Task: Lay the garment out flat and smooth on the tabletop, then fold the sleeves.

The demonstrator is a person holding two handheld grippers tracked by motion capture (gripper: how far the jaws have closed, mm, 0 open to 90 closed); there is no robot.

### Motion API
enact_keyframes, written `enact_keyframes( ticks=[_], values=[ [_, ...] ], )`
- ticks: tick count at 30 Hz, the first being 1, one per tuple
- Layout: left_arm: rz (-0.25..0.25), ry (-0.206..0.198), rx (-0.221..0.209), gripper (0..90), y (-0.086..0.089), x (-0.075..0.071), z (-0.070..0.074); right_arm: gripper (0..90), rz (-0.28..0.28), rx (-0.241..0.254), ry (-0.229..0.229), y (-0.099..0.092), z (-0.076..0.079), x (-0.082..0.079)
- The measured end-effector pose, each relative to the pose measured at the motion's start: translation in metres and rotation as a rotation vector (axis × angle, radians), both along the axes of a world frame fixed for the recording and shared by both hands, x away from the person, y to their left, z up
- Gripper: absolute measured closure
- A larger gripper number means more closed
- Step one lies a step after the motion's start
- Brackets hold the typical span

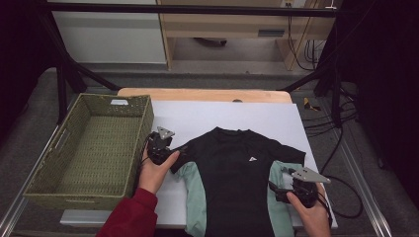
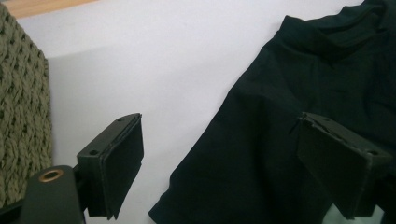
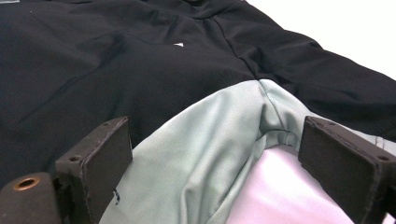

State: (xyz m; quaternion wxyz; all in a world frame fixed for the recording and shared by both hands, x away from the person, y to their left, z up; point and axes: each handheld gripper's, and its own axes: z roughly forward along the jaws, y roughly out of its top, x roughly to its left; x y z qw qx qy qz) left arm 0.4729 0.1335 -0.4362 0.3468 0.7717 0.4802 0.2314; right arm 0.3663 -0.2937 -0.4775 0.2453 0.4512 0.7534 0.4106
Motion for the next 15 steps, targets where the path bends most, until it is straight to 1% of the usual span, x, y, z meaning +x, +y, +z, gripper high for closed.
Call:
enact_keyframes(
  ticks=[4,9,15],
  values=[
    [0.015,0.010,-0.001,15.3,0.002,0.002,-0.004,10.1,0.004,-0.005,0.008,0.001,-0.001,0.001],
    [0.029,0.034,0.008,15.7,0.006,0.007,-0.012,10.3,0.006,-0.007,0.009,0.001,-0.001,0.000],
    [0.051,0.051,0.011,16.8,0.011,0.009,-0.019,10.3,0.009,-0.016,0.013,0.001,-0.001,0.001]
  ],
)
